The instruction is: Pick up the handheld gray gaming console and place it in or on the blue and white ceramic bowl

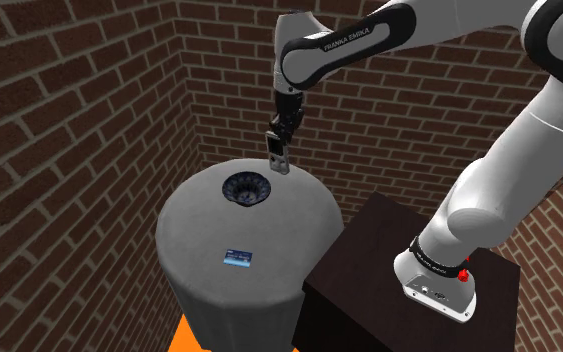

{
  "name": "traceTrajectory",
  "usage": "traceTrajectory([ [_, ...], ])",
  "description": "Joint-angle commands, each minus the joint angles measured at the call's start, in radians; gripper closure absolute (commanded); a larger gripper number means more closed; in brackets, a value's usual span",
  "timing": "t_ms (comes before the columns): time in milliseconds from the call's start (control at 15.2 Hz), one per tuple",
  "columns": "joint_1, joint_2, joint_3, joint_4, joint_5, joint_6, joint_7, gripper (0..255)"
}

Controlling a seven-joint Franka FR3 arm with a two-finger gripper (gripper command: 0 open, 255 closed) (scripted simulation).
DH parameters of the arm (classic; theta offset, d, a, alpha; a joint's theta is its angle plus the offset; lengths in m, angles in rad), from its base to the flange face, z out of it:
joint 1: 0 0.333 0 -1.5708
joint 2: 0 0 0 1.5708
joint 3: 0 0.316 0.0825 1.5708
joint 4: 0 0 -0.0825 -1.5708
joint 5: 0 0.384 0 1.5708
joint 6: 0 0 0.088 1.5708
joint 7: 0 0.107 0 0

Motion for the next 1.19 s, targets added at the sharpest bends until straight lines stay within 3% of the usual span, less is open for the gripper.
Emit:
traceTrajectory([
  [0, 0.018, 0.045, 0.021, 0.078, -0.002, -0.033, 0.041, 255],
  [462, 0.081, 0.225, 0.076, 0.390, -0.026, -0.167, 0.167, 255],
  [1122, 0.083, 0.260, 0.074, 0.300, -0.032, -0.042, 0.171, 255],
])
